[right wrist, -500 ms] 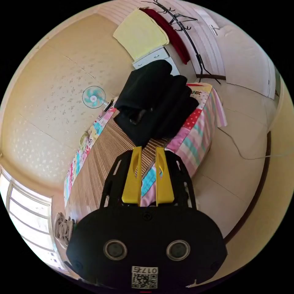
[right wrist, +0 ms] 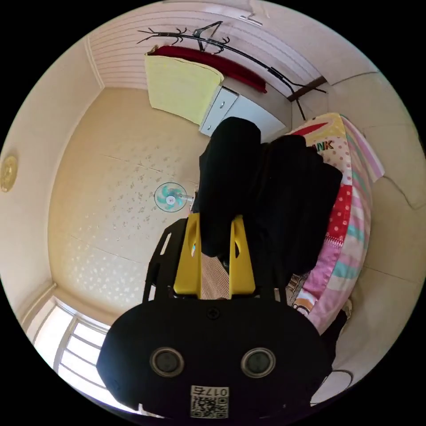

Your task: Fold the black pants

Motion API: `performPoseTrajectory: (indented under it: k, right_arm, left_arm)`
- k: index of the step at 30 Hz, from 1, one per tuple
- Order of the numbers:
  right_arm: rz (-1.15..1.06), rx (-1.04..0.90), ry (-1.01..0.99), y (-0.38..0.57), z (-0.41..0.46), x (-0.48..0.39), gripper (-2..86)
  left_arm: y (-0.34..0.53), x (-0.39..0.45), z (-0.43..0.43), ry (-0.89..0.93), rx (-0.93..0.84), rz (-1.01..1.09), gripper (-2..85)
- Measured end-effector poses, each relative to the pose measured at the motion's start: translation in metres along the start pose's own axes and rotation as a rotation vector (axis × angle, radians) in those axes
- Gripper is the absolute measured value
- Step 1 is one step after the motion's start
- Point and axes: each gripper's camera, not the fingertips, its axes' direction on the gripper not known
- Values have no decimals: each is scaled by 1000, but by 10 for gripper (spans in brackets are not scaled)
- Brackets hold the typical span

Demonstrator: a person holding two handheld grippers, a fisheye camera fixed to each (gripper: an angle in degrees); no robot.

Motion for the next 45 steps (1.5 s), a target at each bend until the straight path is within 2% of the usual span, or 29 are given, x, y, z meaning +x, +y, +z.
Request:
performPoseTrajectory:
  k: [4,7,9,11,13,18,21,25,27,29,34,38,40,41,43,45]
  right_arm:
    - [-359,-71,33,-6,12,-111,71]
    - [-649,-184,-150,24,33,-185,71]
    - [-947,-343,-244,81,52,-232,74]
    - [-1109,-473,-316,134,62,-248,74]
    - [-1178,-600,-398,189,72,-246,73]
    - [-961,-1008,-552,329,116,-163,57]
    - [-858,-1165,-606,374,115,-124,24]
    - [-621,-1047,-598,343,97,-81,29]
    - [-485,-915,-579,298,88,-51,48]
    - [-433,-859,-519,270,87,-35,75]
    - [-425,-1017,-332,242,127,-19,139]
    - [-199,-1090,-598,254,166,-10,134]
    - [-75,-1063,-728,259,176,-15,104]
    - [-24,-1024,-894,262,176,-30,63]
    - [-79,-999,-968,262,173,-67,33]
    - [-236,-975,-969,254,161,-125,20]
  left_arm:
    - [0,-15,-16,23,53,-56,-5]
    - [-7,-21,-16,50,60,-83,-6]
    - [-12,-20,-14,65,67,-86,-6]
    - [-20,-15,-10,83,81,-80,-6]
    - [-25,-10,-4,96,75,-69,-6]
    - [-36,-2,10,93,26,-36,-6]
    - [-41,-6,12,91,10,-45,-6]
    - [-45,-17,13,95,12,-76,-6]
    - [-46,-20,16,110,13,-80,-6]
    - [-49,-19,26,137,-3,-73,-5]
    - [-57,7,52,201,-50,18,24]
    - [-65,52,83,291,-130,149,63]
    - [-70,78,98,318,-188,234,83]
    - [-74,96,108,328,-240,293,98]
    - [-79,123,118,331,-288,378,118]
    - [-84,149,119,312,-284,467,131]
